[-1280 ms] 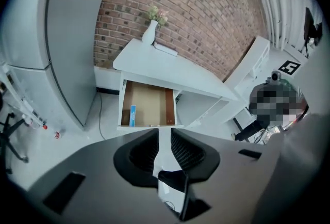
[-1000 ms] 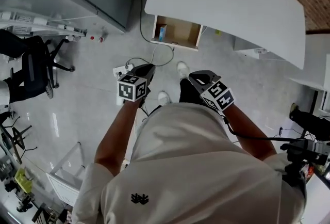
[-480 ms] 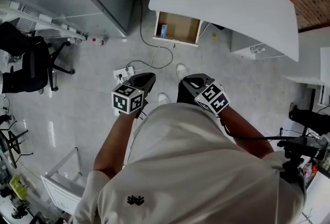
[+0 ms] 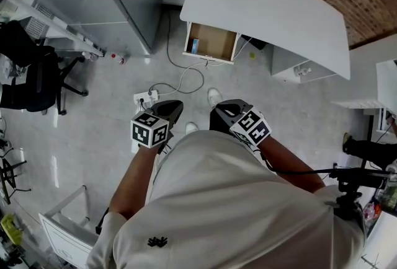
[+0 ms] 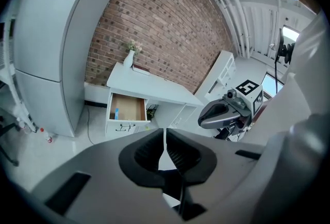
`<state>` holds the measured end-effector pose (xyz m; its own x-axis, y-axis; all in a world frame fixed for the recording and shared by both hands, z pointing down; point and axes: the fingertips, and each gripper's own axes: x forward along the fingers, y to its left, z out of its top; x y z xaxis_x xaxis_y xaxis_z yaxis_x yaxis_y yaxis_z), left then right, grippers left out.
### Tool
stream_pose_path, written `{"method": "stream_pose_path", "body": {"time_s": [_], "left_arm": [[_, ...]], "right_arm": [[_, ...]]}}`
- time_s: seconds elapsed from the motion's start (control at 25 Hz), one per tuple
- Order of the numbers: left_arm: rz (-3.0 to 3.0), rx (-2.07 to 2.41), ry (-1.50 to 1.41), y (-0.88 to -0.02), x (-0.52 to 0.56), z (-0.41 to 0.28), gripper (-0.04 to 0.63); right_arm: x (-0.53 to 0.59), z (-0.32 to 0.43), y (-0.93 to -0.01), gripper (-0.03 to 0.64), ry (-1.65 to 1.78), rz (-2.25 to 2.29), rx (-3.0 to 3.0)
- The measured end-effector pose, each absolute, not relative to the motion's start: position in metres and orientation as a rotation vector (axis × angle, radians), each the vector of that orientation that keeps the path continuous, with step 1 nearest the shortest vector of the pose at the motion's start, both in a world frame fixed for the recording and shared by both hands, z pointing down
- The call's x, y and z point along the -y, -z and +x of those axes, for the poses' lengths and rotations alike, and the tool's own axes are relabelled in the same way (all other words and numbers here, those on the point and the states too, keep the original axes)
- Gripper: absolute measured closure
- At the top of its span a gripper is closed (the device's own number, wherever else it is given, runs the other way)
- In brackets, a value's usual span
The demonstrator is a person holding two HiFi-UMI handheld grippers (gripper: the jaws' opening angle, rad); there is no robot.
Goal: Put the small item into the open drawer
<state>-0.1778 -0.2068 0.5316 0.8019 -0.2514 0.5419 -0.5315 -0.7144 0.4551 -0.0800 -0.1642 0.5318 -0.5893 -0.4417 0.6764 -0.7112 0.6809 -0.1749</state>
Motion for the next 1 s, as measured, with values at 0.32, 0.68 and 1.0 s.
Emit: {"method": "stream_pose_path", "body": {"time_s": [0.32,0.68,1.0], "left_arm": [[2.395,0.555,-0.588,-0.527,0.180,-0.186,0.560],[2.389,0.581,-0.582,-0.525,0.167,-0.200,0.560],[2.371,0.607,-0.568,-0.533,0.162,-0.210,0.560]], "right_arm": [[0.137,-0.090,-0.529,0.586,-0.546,0.902,2.280],[0.127,-0.103,-0.525,0.586,-0.528,0.885,2.287],[0.123,-0.112,-0.530,0.588,-0.500,0.850,2.286]]}}
